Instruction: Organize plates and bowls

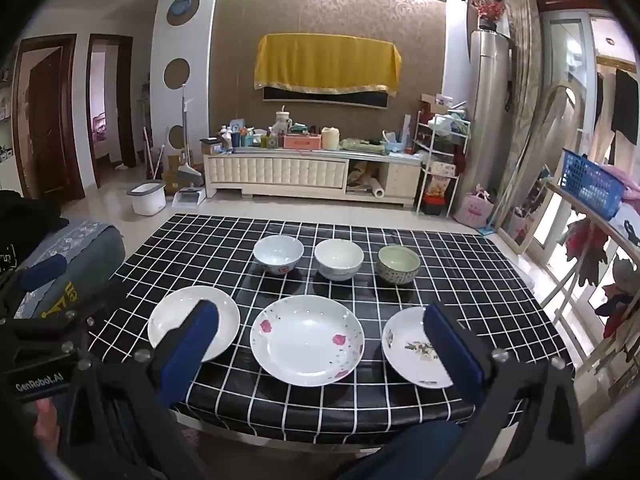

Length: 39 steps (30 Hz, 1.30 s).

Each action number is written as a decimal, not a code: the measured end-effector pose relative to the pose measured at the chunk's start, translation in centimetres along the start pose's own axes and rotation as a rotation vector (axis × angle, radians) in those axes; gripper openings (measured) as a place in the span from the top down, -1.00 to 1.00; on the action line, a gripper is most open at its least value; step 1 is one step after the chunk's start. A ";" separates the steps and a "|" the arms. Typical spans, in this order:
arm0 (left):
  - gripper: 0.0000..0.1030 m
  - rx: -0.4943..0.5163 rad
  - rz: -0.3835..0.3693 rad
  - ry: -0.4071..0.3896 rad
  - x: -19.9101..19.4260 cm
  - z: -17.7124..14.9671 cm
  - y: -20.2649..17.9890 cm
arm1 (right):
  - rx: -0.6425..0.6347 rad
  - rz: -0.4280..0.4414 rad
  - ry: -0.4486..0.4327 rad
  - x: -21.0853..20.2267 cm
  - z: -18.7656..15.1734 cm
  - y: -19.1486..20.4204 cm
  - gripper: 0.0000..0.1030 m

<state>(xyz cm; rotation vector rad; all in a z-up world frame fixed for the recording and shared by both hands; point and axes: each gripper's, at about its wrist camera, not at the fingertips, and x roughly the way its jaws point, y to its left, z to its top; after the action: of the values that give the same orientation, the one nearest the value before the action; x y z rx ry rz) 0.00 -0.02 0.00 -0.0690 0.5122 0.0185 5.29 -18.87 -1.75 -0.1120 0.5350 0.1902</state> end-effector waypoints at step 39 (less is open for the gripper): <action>-1.00 0.015 -0.006 0.020 -0.1 -0.5 -0.4 | 0.017 0.030 0.046 0.1 -0.1 -0.3 -1.00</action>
<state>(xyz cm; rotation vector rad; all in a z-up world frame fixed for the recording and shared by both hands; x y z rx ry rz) -0.35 -0.49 -0.36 -0.0561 0.5322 0.0082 5.33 -19.16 -1.90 -0.0925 0.5846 0.2128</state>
